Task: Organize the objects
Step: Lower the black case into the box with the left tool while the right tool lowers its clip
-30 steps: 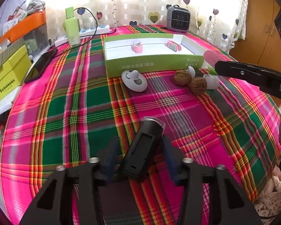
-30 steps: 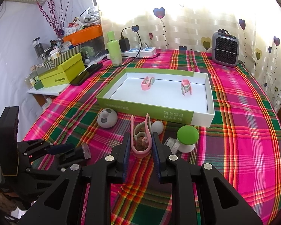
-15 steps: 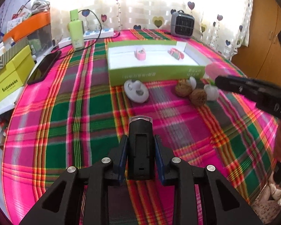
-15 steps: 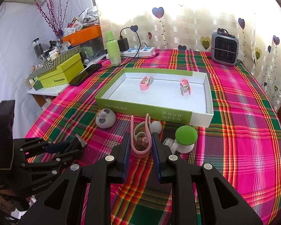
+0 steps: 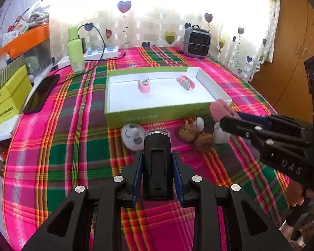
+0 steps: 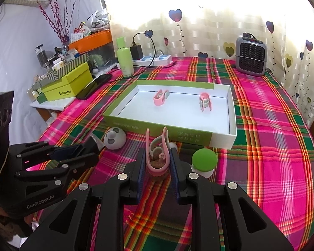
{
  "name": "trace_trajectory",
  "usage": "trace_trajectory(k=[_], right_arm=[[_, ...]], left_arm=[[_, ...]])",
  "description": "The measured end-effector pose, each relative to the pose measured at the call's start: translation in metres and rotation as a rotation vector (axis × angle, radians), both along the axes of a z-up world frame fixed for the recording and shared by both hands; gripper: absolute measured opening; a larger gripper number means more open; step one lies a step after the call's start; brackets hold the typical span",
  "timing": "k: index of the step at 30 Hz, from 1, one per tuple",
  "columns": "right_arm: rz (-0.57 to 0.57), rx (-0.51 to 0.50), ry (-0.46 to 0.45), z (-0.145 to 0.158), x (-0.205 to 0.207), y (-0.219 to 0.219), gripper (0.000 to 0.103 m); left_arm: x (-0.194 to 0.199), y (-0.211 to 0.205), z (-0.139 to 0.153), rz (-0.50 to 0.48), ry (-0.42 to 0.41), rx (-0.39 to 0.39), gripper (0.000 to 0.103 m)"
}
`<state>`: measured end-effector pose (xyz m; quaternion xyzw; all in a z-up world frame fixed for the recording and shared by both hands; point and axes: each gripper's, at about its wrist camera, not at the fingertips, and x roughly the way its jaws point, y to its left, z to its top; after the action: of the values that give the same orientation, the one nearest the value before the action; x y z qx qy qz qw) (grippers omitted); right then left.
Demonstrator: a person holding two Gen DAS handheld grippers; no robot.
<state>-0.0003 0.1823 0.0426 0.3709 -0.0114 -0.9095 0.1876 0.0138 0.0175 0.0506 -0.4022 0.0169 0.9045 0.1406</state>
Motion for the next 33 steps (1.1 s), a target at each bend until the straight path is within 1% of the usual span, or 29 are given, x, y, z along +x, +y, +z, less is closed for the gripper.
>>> trace_trajectory(k=[5,18,29,33], right_arm=[[0.000,-0.004,-0.001,0.001,-0.009,0.002,0.023],[-0.004,-0.011,-0.020,0.004,-0.041,0.005,0.023],[-0.005,0.006,-0.030,0.008,-0.088,0.003,0.023],[-0.011,0.011,-0.057,0.003,-0.107,0.003,0.023]], left_arm=[[-0.013,0.004,0.009,0.006,0.015,0.026,0.025],[-0.063,0.003,0.007,0.037,-0.021,0.067,0.025],[-0.115,-0.001,0.006,0.078,-0.038,0.067,0.025],[-0.133,-0.004,0.004,0.097,-0.043,0.063,0.025]])
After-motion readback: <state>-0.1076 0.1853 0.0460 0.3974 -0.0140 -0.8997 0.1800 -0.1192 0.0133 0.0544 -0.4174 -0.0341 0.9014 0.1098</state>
